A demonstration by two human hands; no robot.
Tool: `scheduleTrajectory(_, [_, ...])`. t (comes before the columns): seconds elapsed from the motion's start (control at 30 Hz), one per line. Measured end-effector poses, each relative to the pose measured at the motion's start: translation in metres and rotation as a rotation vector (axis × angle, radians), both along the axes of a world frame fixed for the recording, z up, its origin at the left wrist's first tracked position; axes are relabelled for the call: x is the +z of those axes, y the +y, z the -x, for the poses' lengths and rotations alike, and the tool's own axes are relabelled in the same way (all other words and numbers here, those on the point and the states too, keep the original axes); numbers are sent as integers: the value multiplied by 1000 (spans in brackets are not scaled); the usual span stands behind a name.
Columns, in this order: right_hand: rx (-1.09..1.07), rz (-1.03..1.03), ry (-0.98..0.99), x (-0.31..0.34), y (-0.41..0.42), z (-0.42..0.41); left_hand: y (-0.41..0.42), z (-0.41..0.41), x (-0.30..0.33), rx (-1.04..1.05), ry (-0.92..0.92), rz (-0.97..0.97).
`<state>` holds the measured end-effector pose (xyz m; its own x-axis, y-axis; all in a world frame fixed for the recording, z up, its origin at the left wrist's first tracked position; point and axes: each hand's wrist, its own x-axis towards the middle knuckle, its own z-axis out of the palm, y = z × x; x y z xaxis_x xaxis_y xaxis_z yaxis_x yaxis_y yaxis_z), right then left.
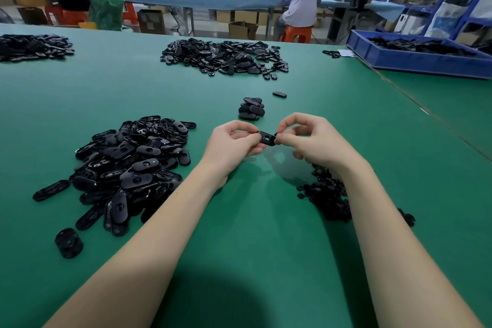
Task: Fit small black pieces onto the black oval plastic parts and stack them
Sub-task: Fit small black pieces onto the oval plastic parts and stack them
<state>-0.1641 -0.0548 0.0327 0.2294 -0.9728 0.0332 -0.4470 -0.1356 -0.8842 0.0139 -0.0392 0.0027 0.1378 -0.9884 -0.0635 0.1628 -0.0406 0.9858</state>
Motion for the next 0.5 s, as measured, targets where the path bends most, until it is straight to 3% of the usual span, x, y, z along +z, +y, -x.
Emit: scheduleTrajectory(0.5, [-92, -33, -5, -8, -4, 0, 0, 0, -4, -79, -95, 72])
